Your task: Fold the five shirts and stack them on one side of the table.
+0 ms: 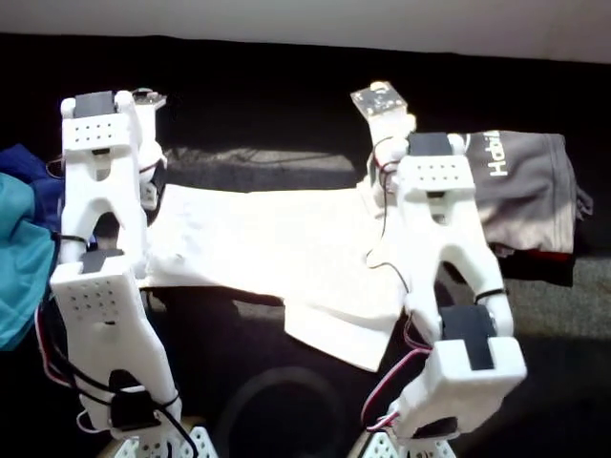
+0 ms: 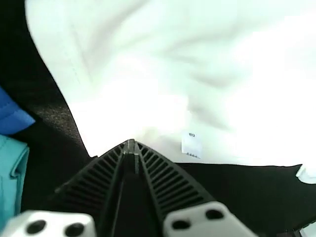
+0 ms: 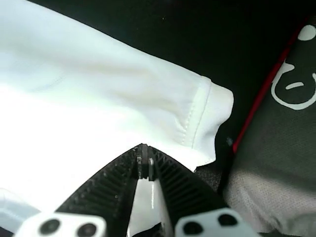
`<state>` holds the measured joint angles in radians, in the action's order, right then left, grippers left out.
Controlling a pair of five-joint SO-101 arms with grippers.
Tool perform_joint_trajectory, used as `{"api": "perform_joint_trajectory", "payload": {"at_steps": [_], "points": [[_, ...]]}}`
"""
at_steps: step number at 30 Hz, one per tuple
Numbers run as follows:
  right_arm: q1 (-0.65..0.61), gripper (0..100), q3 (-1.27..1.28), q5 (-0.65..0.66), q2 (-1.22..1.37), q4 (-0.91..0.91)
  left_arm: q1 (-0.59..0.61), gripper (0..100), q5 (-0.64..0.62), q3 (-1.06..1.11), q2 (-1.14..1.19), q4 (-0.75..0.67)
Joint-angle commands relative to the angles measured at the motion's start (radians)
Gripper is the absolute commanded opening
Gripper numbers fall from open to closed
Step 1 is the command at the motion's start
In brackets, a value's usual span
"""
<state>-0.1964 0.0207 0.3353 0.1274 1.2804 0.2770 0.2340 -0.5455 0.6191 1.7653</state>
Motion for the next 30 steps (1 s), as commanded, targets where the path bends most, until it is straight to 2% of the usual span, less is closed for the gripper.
{"api": "perform_joint_trajectory", "payload": {"at_steps": [1, 7, 10, 16, 19, 23, 26, 30], "points": [[0.005, 0.8, 0.133, -0.005, -0.176, -0.004, -0.022, 1, 0.009, 0.211, -0.145, -0.072], [0.005, 0.8, 0.404, -0.003, -0.352, -0.079, -0.018, 1, 0.003, 0.397, -0.157, -0.333], [-0.001, 0.8, 0.55, -0.002, -0.429, -0.151, -0.016, 1, 0.002, 0.426, -0.157, -0.391], [-0.048, 0.8, 0.728, -0.002, -0.499, -0.239, -0.015, 1, 0.006, 0.45, -0.157, -0.315], [-0.064, 0.8, 0.74, -0.002, -0.501, -0.243, -0.013, 1, 0.008, 0.504, -0.166, -0.298], [-0.062, 0.8, 0.74, -0.002, -0.504, -0.243, 0.025, 1, 0.009, 0.509, -0.171, -0.189], [-0.062, 0.8, 0.743, -0.002, -0.507, -0.243, 0.051, 1, 0.008, 0.438, -0.22, -0.118], [-0.062, 0.8, 0.742, -0.002, -0.507, -0.243, 0.027, 1, 0.002, 0.326, -0.334, -0.04]]}}
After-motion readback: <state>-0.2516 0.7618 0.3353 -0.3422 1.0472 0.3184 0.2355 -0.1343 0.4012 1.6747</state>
